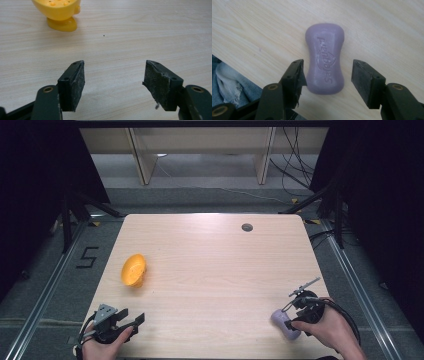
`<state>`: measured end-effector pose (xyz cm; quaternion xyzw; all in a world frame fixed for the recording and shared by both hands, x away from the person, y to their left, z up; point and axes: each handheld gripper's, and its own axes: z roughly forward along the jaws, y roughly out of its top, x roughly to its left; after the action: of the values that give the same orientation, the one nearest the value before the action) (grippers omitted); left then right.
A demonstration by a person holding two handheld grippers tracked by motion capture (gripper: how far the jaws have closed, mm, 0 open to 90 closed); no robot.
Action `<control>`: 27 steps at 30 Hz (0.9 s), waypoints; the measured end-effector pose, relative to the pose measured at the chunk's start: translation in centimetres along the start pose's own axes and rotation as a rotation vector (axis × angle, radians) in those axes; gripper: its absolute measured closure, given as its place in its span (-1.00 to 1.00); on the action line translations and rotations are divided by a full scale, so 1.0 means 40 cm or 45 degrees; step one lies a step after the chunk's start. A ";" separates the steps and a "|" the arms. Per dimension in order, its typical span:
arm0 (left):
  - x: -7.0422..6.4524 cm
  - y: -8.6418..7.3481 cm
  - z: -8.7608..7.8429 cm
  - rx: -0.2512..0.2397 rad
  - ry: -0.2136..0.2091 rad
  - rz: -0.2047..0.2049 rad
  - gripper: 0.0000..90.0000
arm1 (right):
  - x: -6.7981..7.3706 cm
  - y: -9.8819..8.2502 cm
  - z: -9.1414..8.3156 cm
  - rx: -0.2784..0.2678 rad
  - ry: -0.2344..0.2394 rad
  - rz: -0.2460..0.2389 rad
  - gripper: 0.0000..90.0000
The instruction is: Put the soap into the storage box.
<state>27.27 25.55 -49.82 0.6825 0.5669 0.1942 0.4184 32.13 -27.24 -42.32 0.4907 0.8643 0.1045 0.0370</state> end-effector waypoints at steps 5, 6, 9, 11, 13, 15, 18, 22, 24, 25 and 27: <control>-0.007 -0.002 0.000 -0.008 -0.020 0.001 -0.29 | 0.008 0.002 0.004 0.082 -0.013 0.027 0.08; -0.008 -0.002 -0.001 0.009 -0.005 0.011 -0.29 | 0.004 0.004 0.005 0.094 -0.027 -0.001 0.07; -0.016 -0.002 0.003 0.005 -0.035 0.011 -0.29 | 0.012 0.019 0.007 0.090 -0.050 -0.008 0.05; -0.018 -0.002 0.004 0.005 -0.039 0.012 -0.29 | 0.011 0.024 0.008 0.095 -0.064 -0.010 0.04; -0.020 -0.002 0.003 -0.008 -0.055 0.021 -0.28 | 0.011 0.035 0.005 0.112 -0.058 -0.025 0.01; -0.024 -0.002 -0.004 -0.008 -0.039 0.017 -0.28 | 0.011 0.044 0.005 0.116 -0.064 -0.035 0.00; -0.018 -0.005 -0.007 0.004 -0.048 0.027 -0.28 | 0.018 0.055 0.019 0.178 -0.026 -0.086 -0.11; -0.017 -0.005 -0.006 0.003 -0.058 0.018 -0.28 | 0.023 0.060 0.039 0.196 -0.031 -0.124 -0.13; -0.018 -0.006 -0.005 0.006 -0.063 0.022 -0.28 | 0.018 0.066 0.055 0.191 -0.044 -0.104 -0.10; -0.020 -0.005 -0.007 0.017 -0.052 0.021 -0.28 | 0.013 0.069 0.061 0.194 -0.039 -0.098 -0.08; -0.023 -0.005 -0.008 0.015 -0.047 0.018 -0.28 | 0.012 0.071 0.067 0.198 -0.043 -0.089 -0.07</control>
<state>26.67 24.82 -49.59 0.6924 0.5555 0.1810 0.4233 34.73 -25.04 -44.30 0.4633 0.8856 0.0273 0.0169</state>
